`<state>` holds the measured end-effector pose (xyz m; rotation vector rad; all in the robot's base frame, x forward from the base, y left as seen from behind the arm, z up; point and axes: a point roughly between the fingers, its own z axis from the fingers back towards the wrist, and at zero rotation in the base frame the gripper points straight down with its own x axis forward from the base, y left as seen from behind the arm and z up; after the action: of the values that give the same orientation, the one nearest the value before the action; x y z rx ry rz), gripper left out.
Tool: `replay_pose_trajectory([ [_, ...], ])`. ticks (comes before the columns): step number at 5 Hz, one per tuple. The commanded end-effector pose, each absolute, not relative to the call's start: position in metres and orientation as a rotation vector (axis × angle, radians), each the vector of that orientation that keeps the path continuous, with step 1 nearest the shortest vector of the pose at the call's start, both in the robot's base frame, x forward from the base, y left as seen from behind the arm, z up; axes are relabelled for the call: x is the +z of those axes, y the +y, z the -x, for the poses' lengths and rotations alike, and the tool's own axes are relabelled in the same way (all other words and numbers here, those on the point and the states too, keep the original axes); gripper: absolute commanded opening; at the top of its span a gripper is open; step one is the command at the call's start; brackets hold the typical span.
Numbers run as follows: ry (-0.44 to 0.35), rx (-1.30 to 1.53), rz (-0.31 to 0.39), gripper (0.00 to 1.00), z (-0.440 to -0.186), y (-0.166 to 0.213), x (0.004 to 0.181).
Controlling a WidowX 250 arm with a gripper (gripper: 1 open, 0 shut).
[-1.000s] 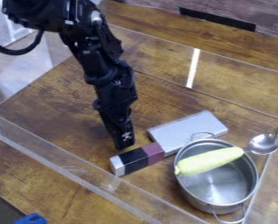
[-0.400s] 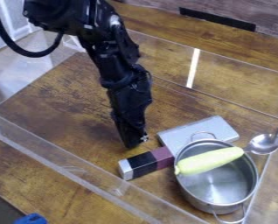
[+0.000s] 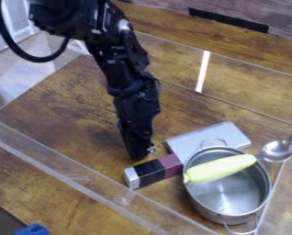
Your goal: Put the spoon into the silver pot
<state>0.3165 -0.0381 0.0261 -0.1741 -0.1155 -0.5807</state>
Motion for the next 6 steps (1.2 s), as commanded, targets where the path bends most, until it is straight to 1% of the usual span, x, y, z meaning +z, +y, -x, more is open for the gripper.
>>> replay_pose_trajectory([
  [1,-0.151,-0.621,0.163,0.00,-0.329,-0.041,0.044],
  [2,-0.127,-0.660,0.174,0.00,-0.330,-0.049,0.044],
  [4,-0.098,-0.650,0.180,0.00,-0.324,-0.061,0.051],
  [6,-0.067,-0.769,0.179,0.00,-0.323,-0.053,0.056],
])
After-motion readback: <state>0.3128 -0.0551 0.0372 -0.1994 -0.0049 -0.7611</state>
